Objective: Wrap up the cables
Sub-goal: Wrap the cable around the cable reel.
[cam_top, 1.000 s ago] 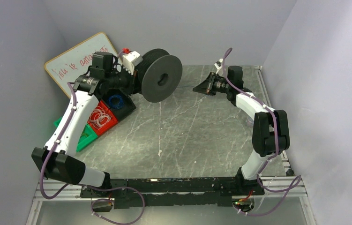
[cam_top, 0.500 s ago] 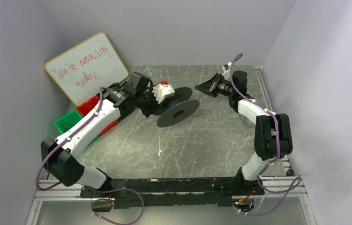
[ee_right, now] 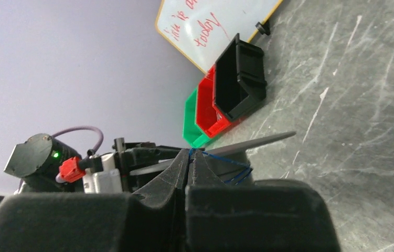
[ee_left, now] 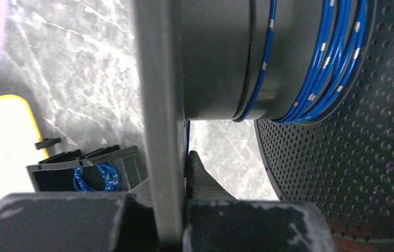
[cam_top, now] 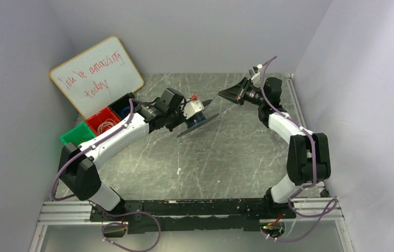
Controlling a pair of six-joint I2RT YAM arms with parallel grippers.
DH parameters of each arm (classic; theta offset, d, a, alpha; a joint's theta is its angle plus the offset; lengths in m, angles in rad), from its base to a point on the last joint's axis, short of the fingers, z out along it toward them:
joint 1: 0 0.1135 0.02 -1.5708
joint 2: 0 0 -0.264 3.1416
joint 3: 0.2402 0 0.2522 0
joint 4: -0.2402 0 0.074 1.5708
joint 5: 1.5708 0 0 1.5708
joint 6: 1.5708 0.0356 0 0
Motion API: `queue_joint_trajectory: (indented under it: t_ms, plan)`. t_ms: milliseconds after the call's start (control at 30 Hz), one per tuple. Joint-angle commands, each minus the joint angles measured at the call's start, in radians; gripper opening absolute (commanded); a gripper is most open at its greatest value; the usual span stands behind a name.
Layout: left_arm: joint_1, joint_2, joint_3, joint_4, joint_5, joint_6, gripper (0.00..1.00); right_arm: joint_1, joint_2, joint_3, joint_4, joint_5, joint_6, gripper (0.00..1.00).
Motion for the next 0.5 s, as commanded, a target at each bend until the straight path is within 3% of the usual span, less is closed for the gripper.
queue_joint_trajectory:
  t_ms: [0,133,467]
  plan:
    - [-0.019,0.014,0.009,0.11,-0.153,0.003,0.02,-0.004,-0.076,0.006,0.071,-0.01,0.007,0.0]
    - [-0.03,0.038,0.021,0.101,-0.162,-0.02,0.02,0.001,-0.081,0.001,0.075,-0.008,-0.004,0.0]
    - [-0.05,0.036,0.079,0.003,0.072,-0.053,0.02,0.113,-0.027,-0.005,0.143,-0.054,-0.076,0.0]
